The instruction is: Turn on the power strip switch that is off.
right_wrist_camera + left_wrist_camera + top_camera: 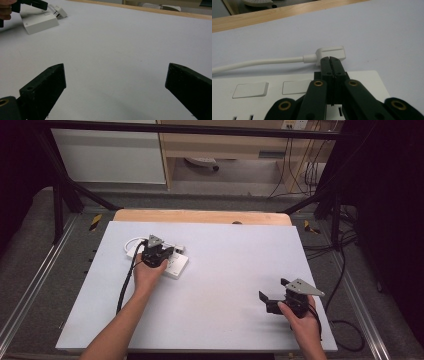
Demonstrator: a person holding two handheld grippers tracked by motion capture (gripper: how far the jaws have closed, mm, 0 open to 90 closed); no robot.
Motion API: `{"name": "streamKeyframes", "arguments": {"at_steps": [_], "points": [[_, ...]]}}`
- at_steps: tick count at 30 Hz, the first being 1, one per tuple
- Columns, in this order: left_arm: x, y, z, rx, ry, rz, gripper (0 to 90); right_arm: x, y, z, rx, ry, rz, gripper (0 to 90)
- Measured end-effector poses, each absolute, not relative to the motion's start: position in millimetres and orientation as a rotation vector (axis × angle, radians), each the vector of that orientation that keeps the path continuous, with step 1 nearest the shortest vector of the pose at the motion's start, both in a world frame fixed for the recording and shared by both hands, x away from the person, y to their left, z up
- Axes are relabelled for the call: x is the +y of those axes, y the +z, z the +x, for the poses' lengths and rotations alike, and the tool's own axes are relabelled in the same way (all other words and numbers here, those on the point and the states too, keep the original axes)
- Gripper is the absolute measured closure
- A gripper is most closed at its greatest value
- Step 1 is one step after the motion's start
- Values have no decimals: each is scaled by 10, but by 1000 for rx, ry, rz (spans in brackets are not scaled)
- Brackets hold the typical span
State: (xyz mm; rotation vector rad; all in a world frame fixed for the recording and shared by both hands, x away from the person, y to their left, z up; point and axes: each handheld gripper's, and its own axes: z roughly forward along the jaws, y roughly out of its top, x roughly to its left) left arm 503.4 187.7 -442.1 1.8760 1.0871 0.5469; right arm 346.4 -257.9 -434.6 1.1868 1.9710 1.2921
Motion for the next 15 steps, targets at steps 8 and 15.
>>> {"name": "streamKeyframes", "arguments": {"at_steps": [8,15], "points": [[1880,-4432,5043,1090,539,1876,900,-2579,-4348,3467,1971,1291,1186,36],[1880,-4433,5053,1088,540,1872,900,-2580,-4350,3468,1972,1292,1189,36]]}}
